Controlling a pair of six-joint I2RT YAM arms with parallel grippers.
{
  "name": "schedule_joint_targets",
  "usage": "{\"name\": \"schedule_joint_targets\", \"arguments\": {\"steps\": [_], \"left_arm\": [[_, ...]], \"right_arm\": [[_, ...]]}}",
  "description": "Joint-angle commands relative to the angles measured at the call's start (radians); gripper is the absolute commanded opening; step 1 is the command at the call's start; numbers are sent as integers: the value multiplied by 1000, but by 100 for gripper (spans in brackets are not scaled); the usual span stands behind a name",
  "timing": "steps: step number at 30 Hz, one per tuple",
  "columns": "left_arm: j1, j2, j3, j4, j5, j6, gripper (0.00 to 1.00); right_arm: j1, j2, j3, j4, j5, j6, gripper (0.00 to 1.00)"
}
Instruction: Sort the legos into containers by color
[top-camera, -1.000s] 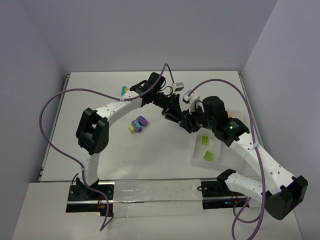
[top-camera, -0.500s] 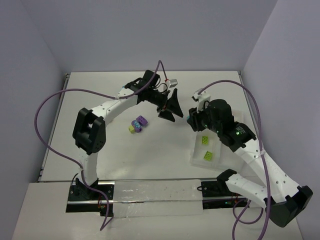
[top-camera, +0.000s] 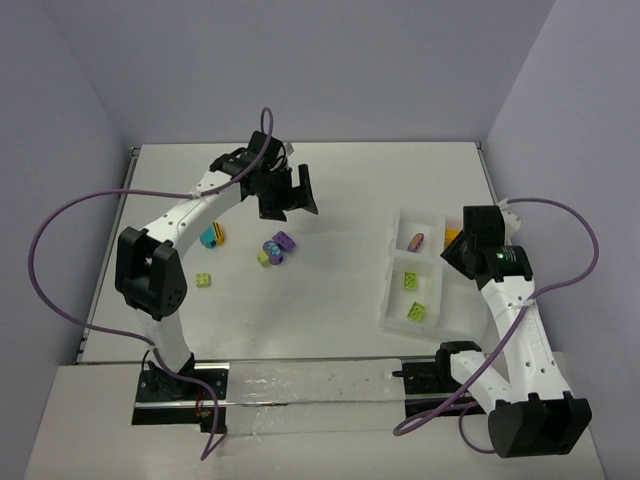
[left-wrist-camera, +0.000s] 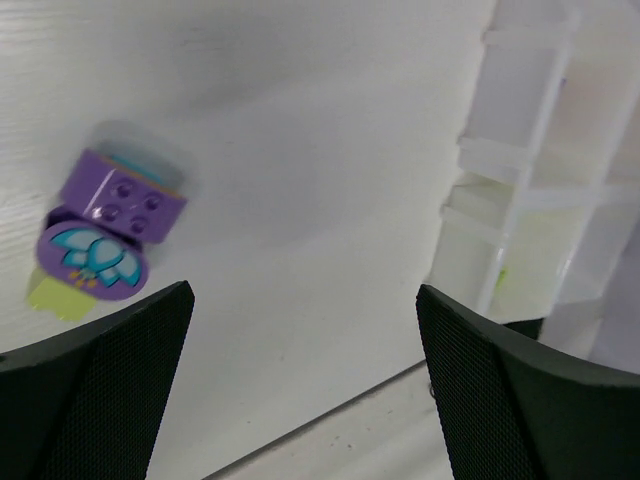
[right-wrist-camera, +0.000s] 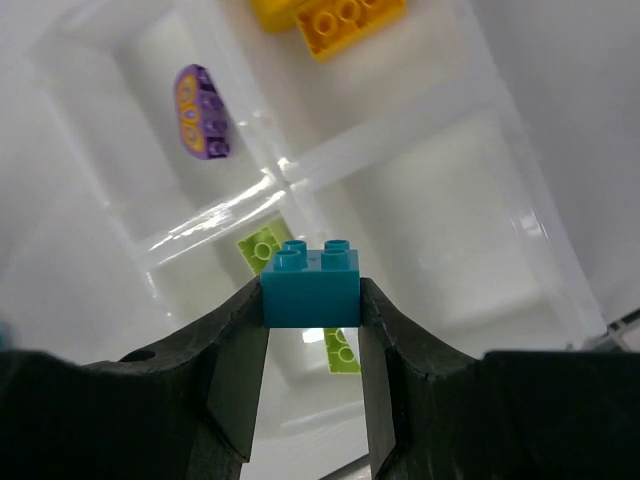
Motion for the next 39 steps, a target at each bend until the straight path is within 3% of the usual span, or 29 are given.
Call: {"name": "schedule_joint_targets", "arguments": {"steps": [1,4,8,10,13,14,16,23,28,32,36,39], "left_arm": [[-5,-106,-52,-20,-241,-33,99],[-5,-110,-62,-67,-302,-25,99],[-5,-121,-100,-89,-385,1,99],[-5,-133,-129,-84,-398,4,99],[-5,-132,-157,-86,-396,7,99],[-5,-130,-166,-88,-398,6,99],[-5,-132,-183,-87,-408,2,99],[-7,-107,-167,-88,-379,25,94],[18,-54,-90,-111,-459,-61,91],[44,62,77,-129,-609,-13,91],[96,206,285,-181,-621,105,94],[127,222,292,-209,-618,100,94]], "right_arm": [[-49,-46,-63,-61,87,182,0],[-61,-45,-100,-65,104,216,0],[-78,-60,-145,-71,141,251,18],[-84,-62,-161,-67,141,256,32],[-88,-53,-175,-58,126,257,74],[-89,-49,-176,-56,119,255,82],[-87,-49,-172,-49,110,243,87],[-86,-58,-71,-13,92,156,91],[-70,-55,6,39,50,67,91],[-48,-45,57,77,24,19,90],[-38,-47,76,81,24,1,90],[-34,-46,84,86,15,-9,90]]}}
